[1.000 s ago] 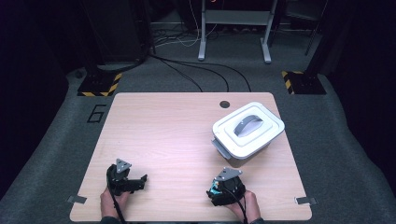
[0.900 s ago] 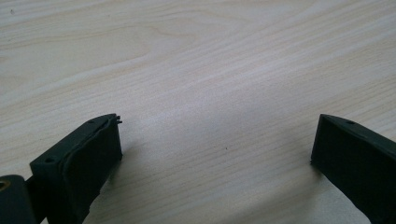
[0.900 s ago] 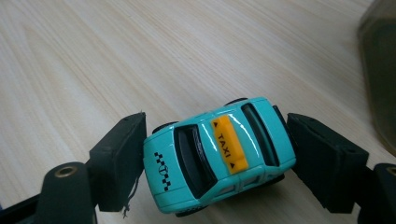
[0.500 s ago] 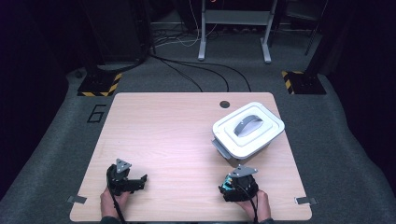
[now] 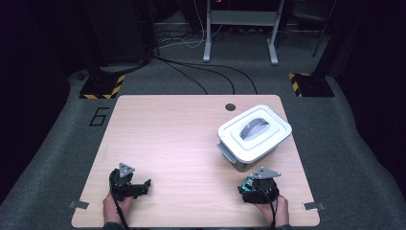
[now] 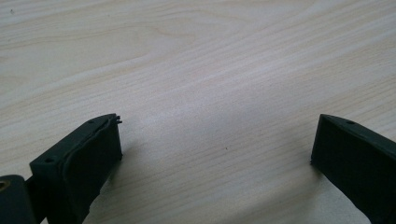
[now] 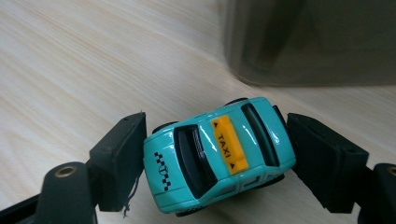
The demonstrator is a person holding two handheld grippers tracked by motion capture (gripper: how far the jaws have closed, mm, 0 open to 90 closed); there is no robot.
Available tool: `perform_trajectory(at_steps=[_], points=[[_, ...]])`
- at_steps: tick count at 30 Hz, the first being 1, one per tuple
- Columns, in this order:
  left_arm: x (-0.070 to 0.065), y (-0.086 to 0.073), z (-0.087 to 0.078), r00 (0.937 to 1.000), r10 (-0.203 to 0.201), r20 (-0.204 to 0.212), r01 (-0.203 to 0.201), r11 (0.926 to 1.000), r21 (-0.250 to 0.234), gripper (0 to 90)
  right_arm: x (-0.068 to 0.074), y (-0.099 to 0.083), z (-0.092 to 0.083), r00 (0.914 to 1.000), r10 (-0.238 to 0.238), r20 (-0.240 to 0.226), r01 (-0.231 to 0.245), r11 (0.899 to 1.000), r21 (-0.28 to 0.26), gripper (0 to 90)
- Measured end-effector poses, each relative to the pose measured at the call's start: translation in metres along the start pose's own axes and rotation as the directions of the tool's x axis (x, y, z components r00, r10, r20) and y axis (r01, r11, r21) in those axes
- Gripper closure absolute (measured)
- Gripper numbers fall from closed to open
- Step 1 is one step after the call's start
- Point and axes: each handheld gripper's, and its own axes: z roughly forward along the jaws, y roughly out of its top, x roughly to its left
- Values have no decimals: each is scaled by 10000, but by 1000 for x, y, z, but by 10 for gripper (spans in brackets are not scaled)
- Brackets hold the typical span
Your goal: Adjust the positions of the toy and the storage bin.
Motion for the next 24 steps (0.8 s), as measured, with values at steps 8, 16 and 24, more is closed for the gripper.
perform_trajectory(at_steps=[8, 16, 24], points=[[0, 0, 0, 10000, 4, 1, -4, 10000, -1, 15, -21, -6, -3, 9973, 460, 566, -457, 9989, -60, 220], [0, 0, 0, 10000, 1, 1, -1, 10000, 4, 14, -43, -9, -5, 9868, 962, 1304, -970, 9953, -2, 220], [0, 0, 0, 10000, 1, -2, -1, 10000, 1, 15, -65, -12, -7, 9567, 1660, 2390, -1651, 9860, -237, 220]])
